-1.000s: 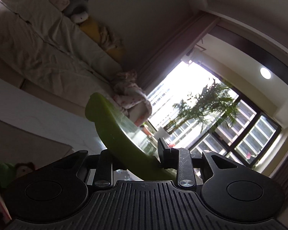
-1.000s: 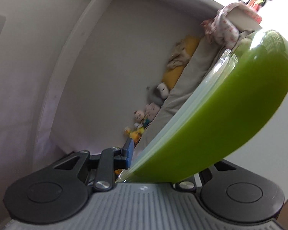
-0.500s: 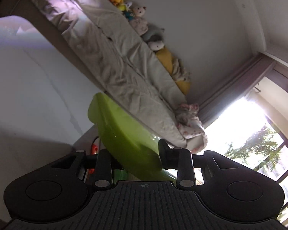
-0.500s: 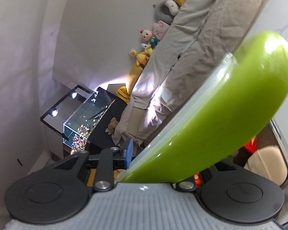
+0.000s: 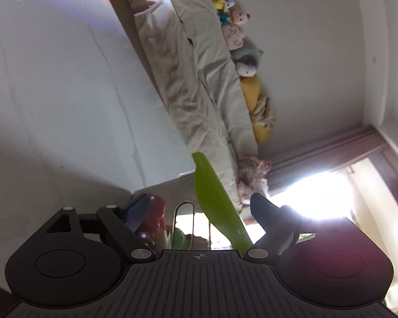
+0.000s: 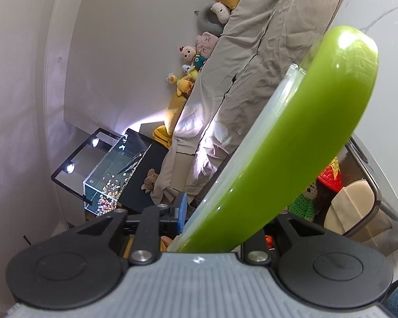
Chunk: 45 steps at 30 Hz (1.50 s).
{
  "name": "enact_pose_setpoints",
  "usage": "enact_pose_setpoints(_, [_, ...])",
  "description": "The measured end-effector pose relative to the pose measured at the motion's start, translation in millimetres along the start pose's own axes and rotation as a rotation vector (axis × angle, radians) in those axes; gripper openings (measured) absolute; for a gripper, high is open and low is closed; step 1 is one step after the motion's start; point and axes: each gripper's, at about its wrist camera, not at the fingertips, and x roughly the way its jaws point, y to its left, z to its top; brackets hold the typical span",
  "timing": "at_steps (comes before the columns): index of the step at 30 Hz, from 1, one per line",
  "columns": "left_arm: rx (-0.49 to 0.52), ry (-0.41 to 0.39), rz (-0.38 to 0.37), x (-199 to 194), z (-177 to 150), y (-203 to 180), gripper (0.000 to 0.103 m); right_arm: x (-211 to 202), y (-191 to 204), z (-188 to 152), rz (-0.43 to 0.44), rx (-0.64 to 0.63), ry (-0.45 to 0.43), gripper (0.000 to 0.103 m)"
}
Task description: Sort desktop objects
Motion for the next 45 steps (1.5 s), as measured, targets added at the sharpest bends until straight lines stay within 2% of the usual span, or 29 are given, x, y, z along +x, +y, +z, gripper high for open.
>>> enact_pose_setpoints(4, [-0.016, 0.126, -0.036, 44, 12, -17, 0.092, -3, -3, -1, -0.008, 0.014, -0.006, 0.026])
enact_pose_setpoints(5, [-0.009, 0.134, -0.03, 51, 14, -21, 0.092, -3, -2, -2, -0.012, 0.015, -0.006, 0.026])
enact_pose_setpoints(7, [0.036, 0.133, 0.028, 60, 16, -32, 0.089, -2, 1, -5, -0.014, 0.01, 0.003, 0.026])
enact_pose_setpoints(9, [0.088, 0.13, 0.105, 66, 16, -41, 0.073, -6, 3, -8, -0.02, -0.007, 0.03, 0.029])
enact_pose_setpoints(10, [0.099, 0.136, 0.137, 67, 14, -43, 0.06, -6, 6, -9, -0.022, -0.014, 0.041, 0.03])
enact_pose_setpoints(12, [0.072, 0.15, 0.146, 65, 12, -39, 0.057, -8, 9, -8, -0.024, -0.031, 0.061, 0.036])
enact_pose_setpoints(14, [0.034, 0.165, 0.134, 65, 12, -33, 0.054, -12, 11, -7, -0.016, -0.022, 0.091, 0.056])
enact_pose_setpoints(17, [0.011, 0.174, 0.133, 67, 11, -26, 0.053, -19, 8, -10, -0.002, 0.03, 0.164, 0.069])
enact_pose_setpoints(20, [-0.008, 0.186, 0.144, 70, 11, -18, 0.054, -33, 6, -19, 0.022, 0.036, 0.256, 0.07])
enact_pose_setpoints(23, [-0.02, 0.199, 0.169, 74, 10, -11, 0.056, -59, 12, -21, 0.057, -0.034, 0.299, 0.07])
enact_pose_setpoints(24, [-0.02, 0.202, 0.178, 76, 9, -9, 0.056, -72, 16, -18, 0.061, -0.069, 0.276, 0.07])
enact_pose_setpoints(26, [-0.024, 0.201, 0.178, 77, 7, -6, 0.057, -99, 25, -3, 0.034, -0.158, 0.156, 0.073])
enact_pose_setpoints(27, [-0.019, 0.198, 0.178, 77, 6, -6, 0.057, -110, 29, 7, -0.001, -0.209, 0.077, 0.076])
enact_pose_setpoints(28, [-0.01, 0.195, 0.182, 77, 6, -7, 0.057, -119, 32, 17, -0.057, -0.26, -0.001, 0.085])
enact_pose_setpoints(29, [-0.002, 0.191, 0.188, 77, 6, -9, 0.057, -124, 32, 28, -0.128, -0.313, -0.066, 0.086])
enact_pose_setpoints(30, [0.004, 0.189, 0.194, 77, 5, -10, 0.057, -125, 32, 37, -0.197, -0.369, -0.109, 0.086])
enact_pose_setpoints(32, [0.008, 0.186, 0.203, 77, 5, -11, 0.058, -114, 29, 53, -0.297, -0.461, -0.128, 0.085])
enact_pose_setpoints(35, [0.013, 0.185, 0.217, 74, 4, -14, 0.058, -85, 10, 73, -0.37, -0.444, -0.095, 0.082])
enact_pose_setpoints(39, [0.033, 0.186, 0.236, 74, 5, -19, 0.058, -51, -24, 89, -0.304, -0.271, 0.009, 0.079])
enact_pose_setpoints(42, [0.062, 0.184, 0.267, 77, 7, -26, 0.062, -36, -43, 95, -0.265, -0.164, 0.056, 0.055])
enact_pose_setpoints(45, [0.09, 0.189, 0.298, 85, 11, -32, 0.066, -28, -36, 97, -0.281, -0.184, 0.049, 0.054])
